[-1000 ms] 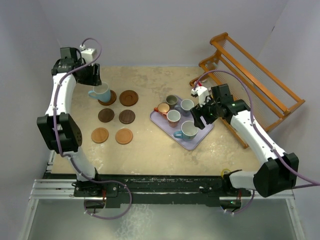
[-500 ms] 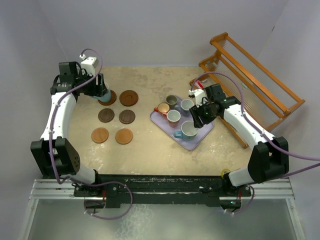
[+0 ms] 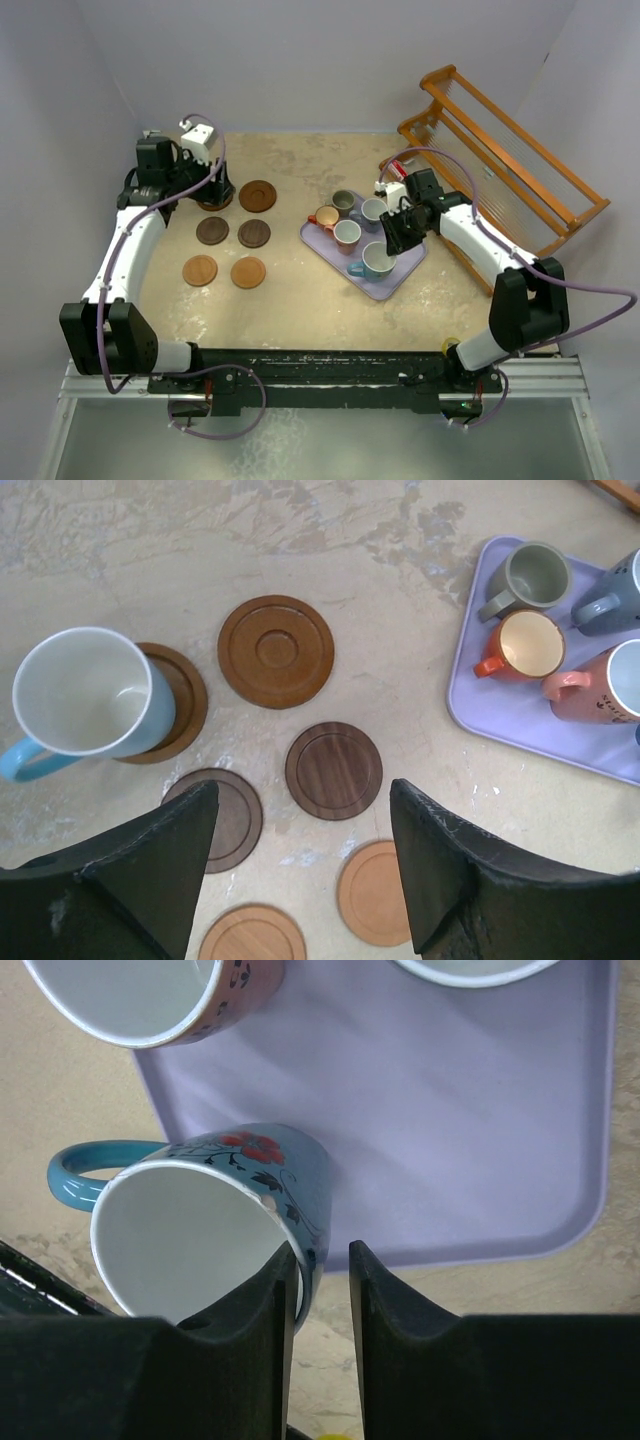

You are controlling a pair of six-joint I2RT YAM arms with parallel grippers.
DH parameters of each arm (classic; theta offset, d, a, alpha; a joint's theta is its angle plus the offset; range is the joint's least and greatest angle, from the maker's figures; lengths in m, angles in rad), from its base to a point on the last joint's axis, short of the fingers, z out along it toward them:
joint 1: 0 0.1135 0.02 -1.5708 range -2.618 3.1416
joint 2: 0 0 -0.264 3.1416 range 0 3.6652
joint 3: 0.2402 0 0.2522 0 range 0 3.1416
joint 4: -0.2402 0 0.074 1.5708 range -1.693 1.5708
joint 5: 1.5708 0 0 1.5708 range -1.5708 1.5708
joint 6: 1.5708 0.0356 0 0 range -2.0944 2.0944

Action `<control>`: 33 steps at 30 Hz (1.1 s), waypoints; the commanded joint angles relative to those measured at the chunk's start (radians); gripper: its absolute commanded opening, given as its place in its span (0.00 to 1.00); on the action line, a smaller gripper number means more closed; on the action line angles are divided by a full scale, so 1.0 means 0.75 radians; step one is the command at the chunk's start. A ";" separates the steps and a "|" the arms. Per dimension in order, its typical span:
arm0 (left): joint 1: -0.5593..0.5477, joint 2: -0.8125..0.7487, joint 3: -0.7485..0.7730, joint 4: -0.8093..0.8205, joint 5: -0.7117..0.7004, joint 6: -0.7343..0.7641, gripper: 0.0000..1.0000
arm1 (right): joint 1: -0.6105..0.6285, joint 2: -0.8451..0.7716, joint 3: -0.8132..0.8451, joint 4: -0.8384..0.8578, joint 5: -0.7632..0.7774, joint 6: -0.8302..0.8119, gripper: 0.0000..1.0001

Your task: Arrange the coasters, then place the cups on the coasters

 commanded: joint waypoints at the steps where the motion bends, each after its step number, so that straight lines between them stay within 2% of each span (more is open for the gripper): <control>1: -0.050 -0.050 -0.031 0.150 0.006 -0.004 0.67 | 0.013 0.014 -0.007 0.025 -0.056 0.037 0.27; 4: -0.081 -0.045 -0.041 0.182 0.013 0.009 0.68 | 0.020 0.030 -0.002 0.028 -0.056 0.038 0.23; 13: -0.152 -0.036 -0.009 0.202 0.093 0.010 0.69 | 0.027 -0.013 0.060 -0.003 -0.052 0.022 0.00; 21: -0.228 -0.108 0.014 0.178 0.109 -0.028 0.70 | 0.072 -0.111 0.191 -0.078 -0.077 -0.040 0.00; 28: -0.246 -0.171 0.077 0.141 0.103 -0.063 0.70 | 0.255 -0.142 0.372 -0.062 -0.020 -0.030 0.00; 33: -0.257 -0.194 0.153 0.059 0.087 -0.096 0.71 | 0.364 -0.063 0.561 -0.009 0.094 0.012 0.00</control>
